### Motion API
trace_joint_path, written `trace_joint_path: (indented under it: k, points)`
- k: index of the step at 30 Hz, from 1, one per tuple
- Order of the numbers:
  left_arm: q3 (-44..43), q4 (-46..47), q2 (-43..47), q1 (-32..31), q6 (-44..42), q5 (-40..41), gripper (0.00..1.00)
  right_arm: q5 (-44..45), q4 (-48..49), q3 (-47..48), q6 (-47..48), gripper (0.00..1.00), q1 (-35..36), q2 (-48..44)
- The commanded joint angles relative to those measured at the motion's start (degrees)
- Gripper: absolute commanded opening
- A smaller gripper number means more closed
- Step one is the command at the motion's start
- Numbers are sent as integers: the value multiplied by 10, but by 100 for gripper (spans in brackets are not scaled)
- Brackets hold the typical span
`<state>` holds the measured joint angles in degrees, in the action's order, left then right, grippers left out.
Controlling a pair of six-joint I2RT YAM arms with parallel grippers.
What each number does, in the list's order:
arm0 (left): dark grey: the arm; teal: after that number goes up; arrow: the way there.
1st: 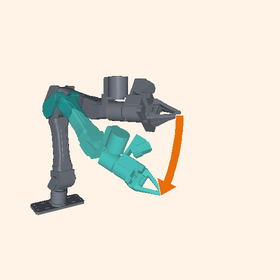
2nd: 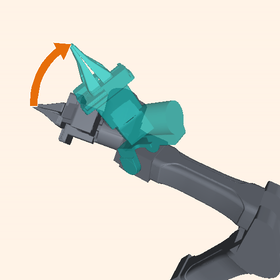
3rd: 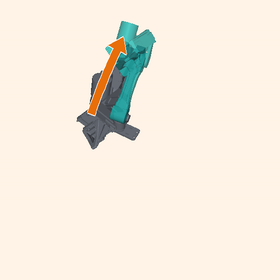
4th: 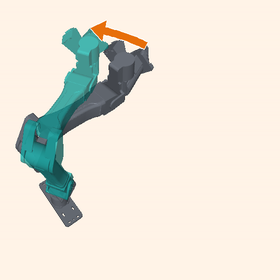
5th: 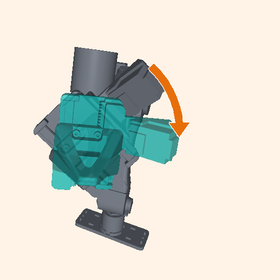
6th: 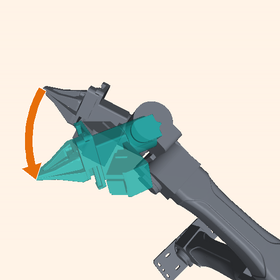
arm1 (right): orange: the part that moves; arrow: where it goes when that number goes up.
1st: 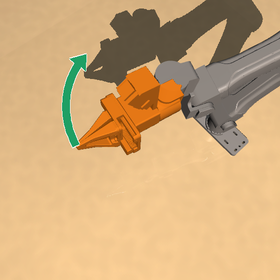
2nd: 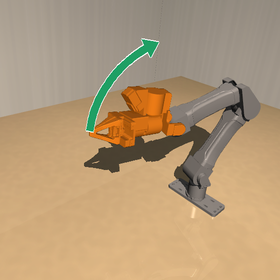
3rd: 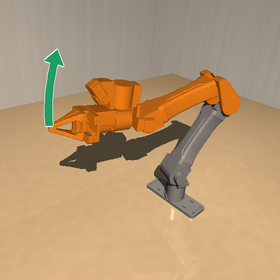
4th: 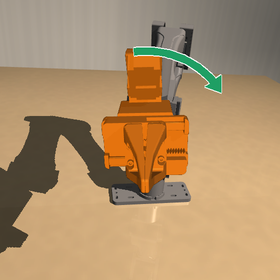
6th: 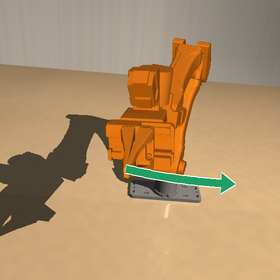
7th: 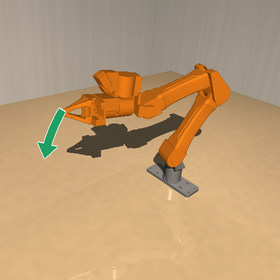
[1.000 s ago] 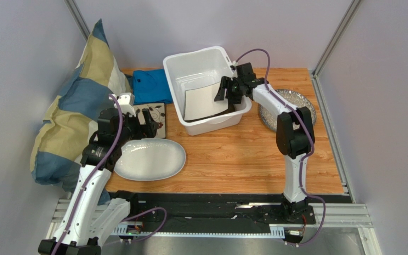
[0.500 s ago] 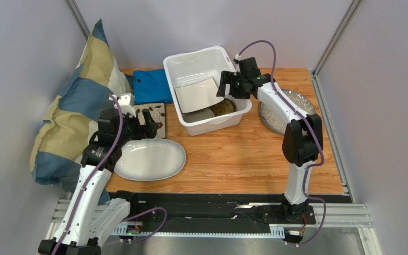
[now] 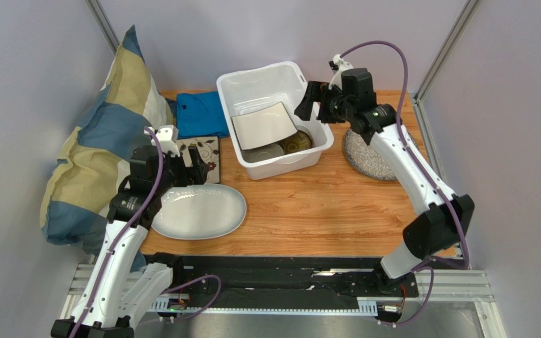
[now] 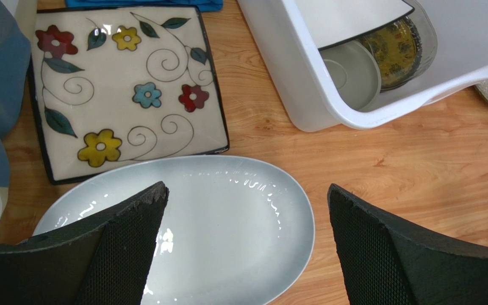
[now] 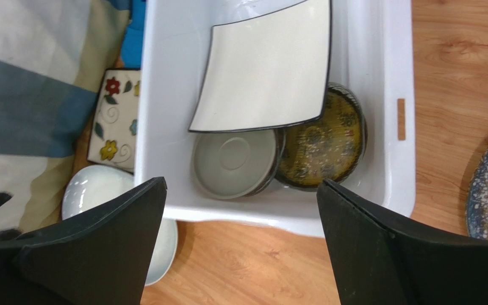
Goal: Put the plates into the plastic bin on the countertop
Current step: Place the plate in the plastic bin, then pick up the plate at the center of the board.
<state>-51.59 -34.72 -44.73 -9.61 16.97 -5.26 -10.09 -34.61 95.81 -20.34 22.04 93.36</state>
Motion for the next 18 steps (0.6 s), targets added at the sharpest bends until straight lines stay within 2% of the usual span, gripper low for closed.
trace_joint_path:
  k: [1, 6, 11, 15, 18]
  points:
    - [2, 4, 10, 4, -14, 13, 100, -31, 59, -80, -21, 93, 30, -110]
    - [4, 8, 16, 4, -19, -5, 100, 5, 78, -177, -42, 92, 126, -187]
    - [9, 15, 26, 4, -19, -24, 99, 8, 189, -328, -135, 91, 216, -241]
    - [10, 15, 26, 4, -20, -26, 99, 19, 294, -397, -196, 91, 305, -218]
    - [11, 16, 25, 4, -20, -24, 99, -10, 378, -438, -252, 91, 322, -168]
